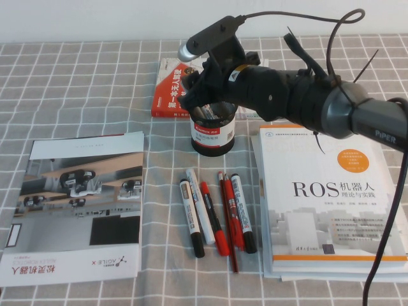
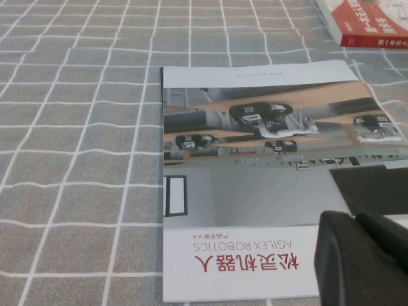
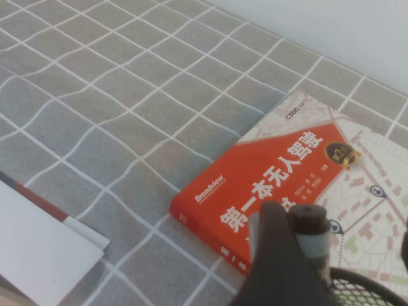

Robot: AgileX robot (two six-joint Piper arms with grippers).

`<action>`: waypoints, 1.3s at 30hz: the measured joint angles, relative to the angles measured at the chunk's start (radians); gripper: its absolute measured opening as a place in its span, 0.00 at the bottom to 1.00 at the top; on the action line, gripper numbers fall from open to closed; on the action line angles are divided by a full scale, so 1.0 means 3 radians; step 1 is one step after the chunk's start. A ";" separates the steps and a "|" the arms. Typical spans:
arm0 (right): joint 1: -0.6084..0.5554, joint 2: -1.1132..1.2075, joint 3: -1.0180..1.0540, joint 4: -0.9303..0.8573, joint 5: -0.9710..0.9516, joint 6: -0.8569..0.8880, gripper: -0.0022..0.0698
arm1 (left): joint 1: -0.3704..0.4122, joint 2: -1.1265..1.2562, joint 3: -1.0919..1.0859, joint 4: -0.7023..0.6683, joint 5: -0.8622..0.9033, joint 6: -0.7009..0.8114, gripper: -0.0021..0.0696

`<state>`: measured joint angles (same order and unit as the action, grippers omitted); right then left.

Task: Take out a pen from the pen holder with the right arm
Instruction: 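Take a marker out of the pen holder and lay it on the table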

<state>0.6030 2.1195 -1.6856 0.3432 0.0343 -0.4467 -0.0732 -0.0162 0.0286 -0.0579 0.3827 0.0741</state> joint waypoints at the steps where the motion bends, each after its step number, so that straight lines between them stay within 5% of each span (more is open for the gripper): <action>1: 0.0000 0.0000 0.0000 0.0000 0.0000 0.0000 0.51 | 0.0000 0.0000 0.0000 0.0000 0.0000 0.0000 0.02; 32: -0.0032 0.0209 -0.0136 0.0089 -0.0075 -0.0048 0.51 | 0.0000 0.0000 0.0000 0.0000 0.0000 0.0000 0.02; 39: -0.0032 0.0239 -0.0136 0.0089 -0.0075 -0.0048 0.36 | 0.0000 0.0000 0.0000 0.0000 0.0000 0.0000 0.02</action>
<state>0.5934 2.1911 -1.7266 0.3698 0.0119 -0.4610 -0.0732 -0.0162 0.0286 -0.0579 0.3827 0.0741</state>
